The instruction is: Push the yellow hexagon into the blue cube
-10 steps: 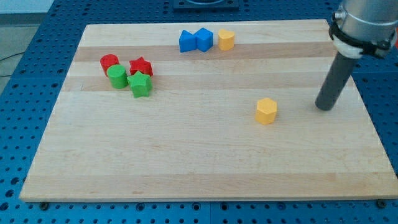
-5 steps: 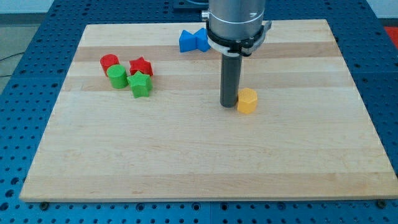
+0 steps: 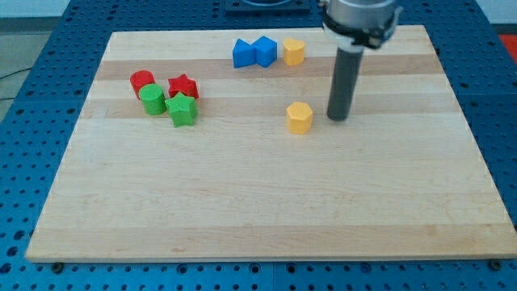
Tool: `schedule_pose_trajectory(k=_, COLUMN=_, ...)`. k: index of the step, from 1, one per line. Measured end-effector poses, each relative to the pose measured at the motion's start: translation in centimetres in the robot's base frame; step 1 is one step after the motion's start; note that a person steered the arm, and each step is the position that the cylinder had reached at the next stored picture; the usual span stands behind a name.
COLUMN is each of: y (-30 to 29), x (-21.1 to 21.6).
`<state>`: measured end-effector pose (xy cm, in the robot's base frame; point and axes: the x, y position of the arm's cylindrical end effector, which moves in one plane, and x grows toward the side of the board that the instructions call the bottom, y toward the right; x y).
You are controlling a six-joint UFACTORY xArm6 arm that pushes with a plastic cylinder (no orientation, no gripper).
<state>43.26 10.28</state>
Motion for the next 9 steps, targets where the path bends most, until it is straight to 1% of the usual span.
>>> schedule_pose_trajectory(k=1, y=-4.6, x=0.7)
schedule_pose_trajectory(k=2, y=-8.1, x=-4.4)
schedule_pose_trajectory(k=3, y=-13.3, x=-7.4)
schedule_pose_trajectory(k=4, y=-13.3, x=-5.7)
schedule_pose_trajectory(k=5, y=-17.3, x=-7.5)
schedule_pose_trajectory(k=6, y=-17.3, x=-9.3)
schedule_pose_trajectory(k=7, y=-14.8, x=-9.6)
schedule_pose_trajectory(k=8, y=-14.5, x=-7.3)
schedule_pose_trajectory(k=9, y=-13.2, x=-6.0)
